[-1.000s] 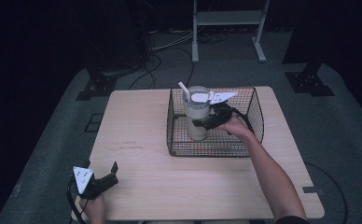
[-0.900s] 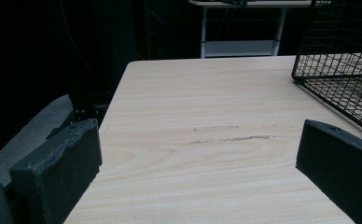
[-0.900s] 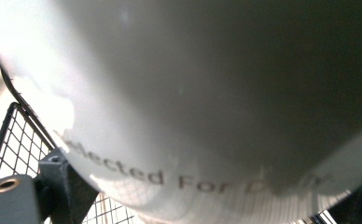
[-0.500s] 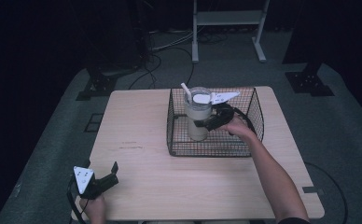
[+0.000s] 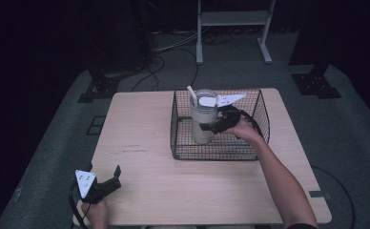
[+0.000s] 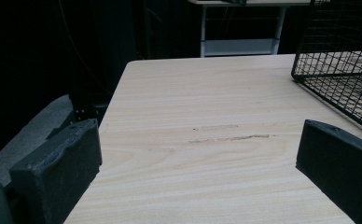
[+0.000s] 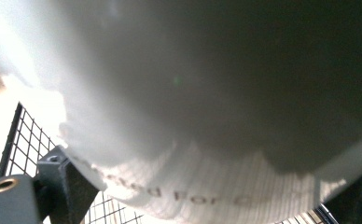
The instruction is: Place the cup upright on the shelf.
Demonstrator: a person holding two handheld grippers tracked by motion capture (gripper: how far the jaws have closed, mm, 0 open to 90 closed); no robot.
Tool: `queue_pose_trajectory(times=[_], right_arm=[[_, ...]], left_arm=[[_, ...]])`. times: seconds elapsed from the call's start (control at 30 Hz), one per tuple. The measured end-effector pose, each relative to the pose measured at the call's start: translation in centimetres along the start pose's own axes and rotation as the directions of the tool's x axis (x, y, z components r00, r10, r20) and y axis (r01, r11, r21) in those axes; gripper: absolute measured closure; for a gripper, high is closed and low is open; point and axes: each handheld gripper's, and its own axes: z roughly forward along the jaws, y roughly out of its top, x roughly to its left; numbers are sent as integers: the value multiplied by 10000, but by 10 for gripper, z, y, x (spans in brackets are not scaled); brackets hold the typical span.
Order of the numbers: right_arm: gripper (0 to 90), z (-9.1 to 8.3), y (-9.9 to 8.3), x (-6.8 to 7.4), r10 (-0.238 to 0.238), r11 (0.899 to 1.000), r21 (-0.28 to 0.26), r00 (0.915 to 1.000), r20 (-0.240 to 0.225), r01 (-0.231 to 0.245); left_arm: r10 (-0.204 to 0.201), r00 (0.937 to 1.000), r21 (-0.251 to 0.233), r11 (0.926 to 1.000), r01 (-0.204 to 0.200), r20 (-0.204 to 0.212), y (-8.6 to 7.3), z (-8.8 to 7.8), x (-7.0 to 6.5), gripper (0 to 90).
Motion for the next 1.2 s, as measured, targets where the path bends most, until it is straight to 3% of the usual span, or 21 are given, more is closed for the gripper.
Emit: queue_pose_trajectory(times=[0.47, 0.53, 0.77, 1.2], right_arm=[[72, -6, -1, 0, -3, 10000, 20, 10000, 30, 3], [73, -12, -2, 1, 47, 9997, -232, 10000, 78, -45], [77, -25, -5, 1, 418, 9990, -181, 9988, 262, -413], [76, -58, 10, 15, 822, 9966, -154, 9954, 487, -815]], left_arm=[[28, 10000, 27, 10000, -28, 12, 0, 1, 0, 0], [33, 10000, 29, 10000, -33, 11, 0, 1, 0, 0], [61, 10000, 5, 10000, -61, 10, 0, 1, 0, 0], [76, 10000, -19, 10000, -77, -50, 0, -1, -1, 0]])
